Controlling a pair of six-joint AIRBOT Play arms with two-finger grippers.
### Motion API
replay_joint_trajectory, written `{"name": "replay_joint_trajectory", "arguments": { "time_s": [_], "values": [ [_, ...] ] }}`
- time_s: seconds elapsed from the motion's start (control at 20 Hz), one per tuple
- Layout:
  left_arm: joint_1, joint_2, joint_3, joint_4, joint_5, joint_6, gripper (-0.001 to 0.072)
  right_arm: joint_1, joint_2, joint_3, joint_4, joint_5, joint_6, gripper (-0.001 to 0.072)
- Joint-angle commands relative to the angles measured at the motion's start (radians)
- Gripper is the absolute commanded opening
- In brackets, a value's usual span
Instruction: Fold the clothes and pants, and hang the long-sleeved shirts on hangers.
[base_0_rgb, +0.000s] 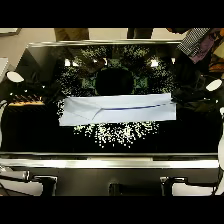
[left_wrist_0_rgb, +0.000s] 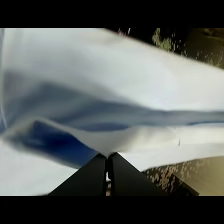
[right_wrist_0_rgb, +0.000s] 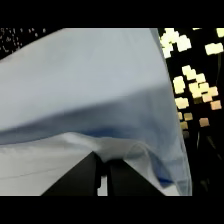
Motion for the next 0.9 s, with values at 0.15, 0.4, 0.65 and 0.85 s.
{"name": "replay_joint_trajectory", "arguments": {
  "time_s": [0.15, 0.4, 0.65, 0.85],
  "values": [
    [-0.025, -0.179, 0.14, -0.001, 0.006, -0.032, 0.0018, 0.001, -0.123, 0.054, 0.075, -0.058, -0.001, 0.0039],
    [-0.027, -0.186, 0.159, -0.003, 0.022, -0.032, 0.0205, -0.021, -0.148, 0.092, 0.111, -0.025, 0.033, 0.0279],
    [-0.026, -0.13, 0.293, 0.113, -0.131, -0.032, 0.0329, -0.193, -0.157, 0.183, 0.102, 0.119, 0.039, 0.049],
    [-0.04, -0.049, 0.298, 0.196, -0.172, -0.036, 0.0329, -0.232, -0.24, 0.182, 0.148, 0.239, -0.061, 0.0605]
  ]
}}
